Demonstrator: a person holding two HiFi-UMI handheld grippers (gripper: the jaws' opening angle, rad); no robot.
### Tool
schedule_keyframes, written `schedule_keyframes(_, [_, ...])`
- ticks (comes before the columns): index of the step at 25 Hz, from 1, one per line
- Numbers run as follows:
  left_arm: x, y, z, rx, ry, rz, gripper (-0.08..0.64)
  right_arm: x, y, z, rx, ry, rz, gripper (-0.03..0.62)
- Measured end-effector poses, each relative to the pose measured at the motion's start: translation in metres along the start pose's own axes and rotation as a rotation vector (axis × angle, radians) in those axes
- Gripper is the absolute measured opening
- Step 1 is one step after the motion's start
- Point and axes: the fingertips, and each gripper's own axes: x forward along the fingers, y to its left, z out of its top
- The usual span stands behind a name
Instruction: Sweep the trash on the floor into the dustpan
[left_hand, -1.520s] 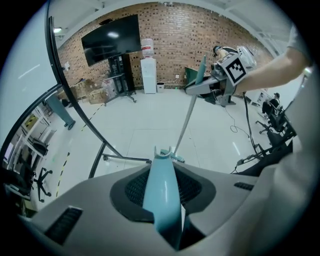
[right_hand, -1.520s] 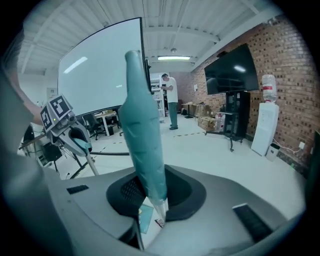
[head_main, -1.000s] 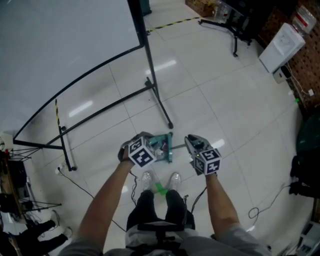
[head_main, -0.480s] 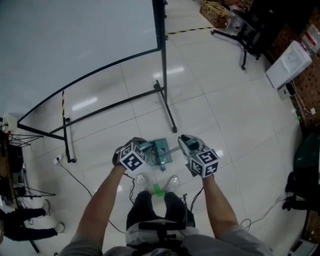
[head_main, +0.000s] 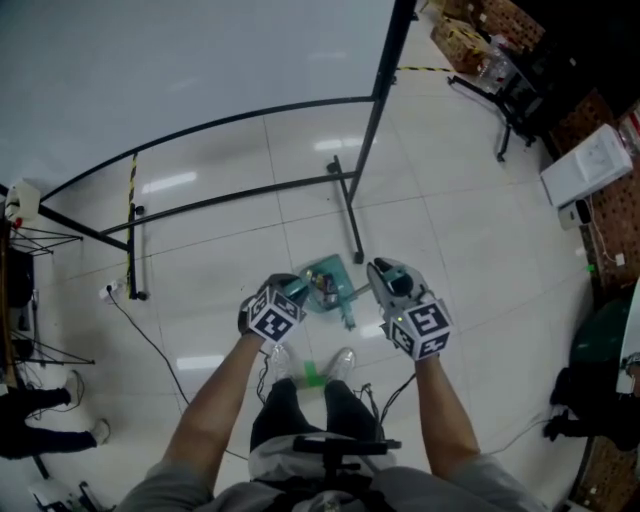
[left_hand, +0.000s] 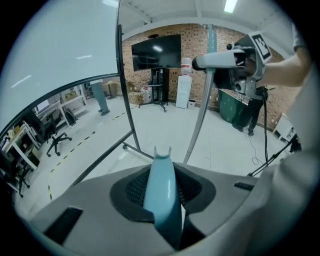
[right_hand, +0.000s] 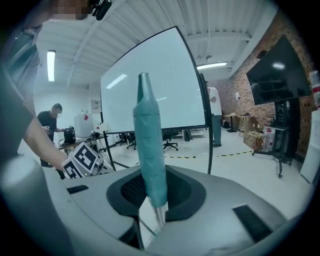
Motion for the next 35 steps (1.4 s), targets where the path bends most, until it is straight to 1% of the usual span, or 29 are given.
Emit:
schedule_keyframes(3, [0.009,0.005,-0.009,-0.048,-0.005,0.016,0.103,0.007,0.008,0.005,-0.046,0.018,-0.011,0.057])
schedule_keyframes(6, [0.011,0.010,-0.021,-0.083,0.005,0.023,0.103,0.014,0.015,0.008,-0.066,0.017,-0.001,0.057])
schedule_keyframes(12, [0.015,0.014,-0.016,-0.054,-0.017,0.036,0.103,0.018,0.022,0.014,-0.072,0.012,0.012,0.057])
schedule_keyframes(17, [0.016,0.017,-0.011,-0.047,-0.017,0.044,0.103,0.021,0.032,0.022,-0.069,-0.002,0.032,0.055])
schedule_keyframes(27, [0.016,0.018,-0.012,-0.061,-0.024,0.028,0.103,0.028,0.041,0.024,-0.071,-0.028,0.065,0.055])
schedule_keyframes(31, [0.015,0.018,-0.012,-0.067,-0.021,0.020,0.103,0.029,0.044,0.026,-0.066,-0.004,0.063,0.055])
schedule_keyframes(35, [0.015,0.017,-0.013,-0.068,-0.020,0.016,0.103,0.030,0.044,0.024,-0.081,-0.018,0.075,0.055])
